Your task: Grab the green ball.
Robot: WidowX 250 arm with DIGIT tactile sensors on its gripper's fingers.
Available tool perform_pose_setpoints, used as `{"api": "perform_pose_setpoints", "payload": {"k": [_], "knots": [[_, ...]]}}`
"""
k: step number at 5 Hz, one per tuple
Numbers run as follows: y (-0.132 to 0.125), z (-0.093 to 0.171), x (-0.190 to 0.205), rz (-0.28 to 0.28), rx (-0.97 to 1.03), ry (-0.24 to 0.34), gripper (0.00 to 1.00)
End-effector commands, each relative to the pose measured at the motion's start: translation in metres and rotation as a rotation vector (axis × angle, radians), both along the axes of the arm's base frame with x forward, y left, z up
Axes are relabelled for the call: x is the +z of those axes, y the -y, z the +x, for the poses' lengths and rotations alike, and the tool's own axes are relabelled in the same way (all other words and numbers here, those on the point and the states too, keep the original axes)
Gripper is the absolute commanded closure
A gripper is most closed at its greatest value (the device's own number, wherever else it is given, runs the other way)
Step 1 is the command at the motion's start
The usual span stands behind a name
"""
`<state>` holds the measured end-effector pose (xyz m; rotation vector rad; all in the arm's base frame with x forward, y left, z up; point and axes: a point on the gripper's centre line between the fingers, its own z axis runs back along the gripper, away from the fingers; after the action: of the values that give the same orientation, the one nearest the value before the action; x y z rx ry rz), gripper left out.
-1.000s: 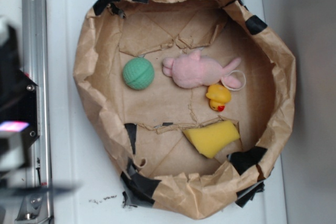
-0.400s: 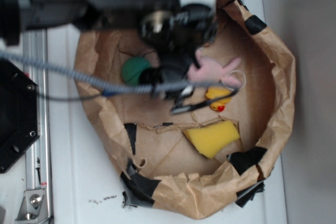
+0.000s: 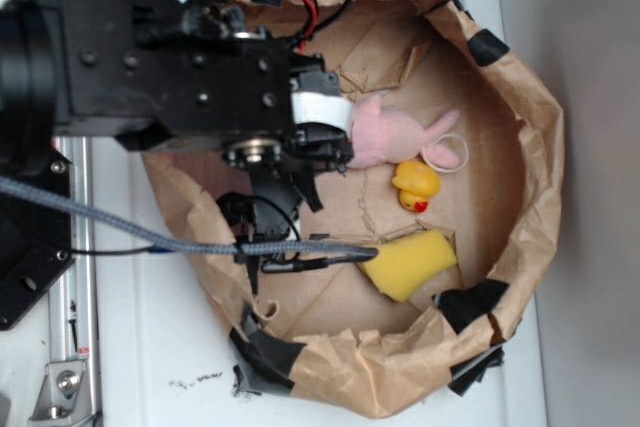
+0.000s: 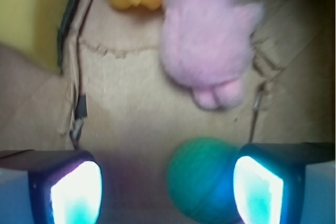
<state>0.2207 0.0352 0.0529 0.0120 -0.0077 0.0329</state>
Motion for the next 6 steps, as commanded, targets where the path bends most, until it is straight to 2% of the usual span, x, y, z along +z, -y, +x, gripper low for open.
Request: {"api": "perform_pose_setpoints", "payload": {"k": [1,2,3,4,5,6], "knots": [[-0.055,0.004,-0.003,0.003,0.117,-0.05,0.0],[-0.06,0.001,-0.016,0.028,0.098,-0.11,0.0],[-0.062,0.001,-0.029,0.103,0.085,-0.132,0.0],[-0.059,0.002,-0.034,0.089,0.066,-0.111,1.0],[-0.045,0.005,-0.006,0.041,0.023,-0.076,1.0],[-0.018,0.017,0.045,-0.018,-0.009,-0.003,1.0]]}}
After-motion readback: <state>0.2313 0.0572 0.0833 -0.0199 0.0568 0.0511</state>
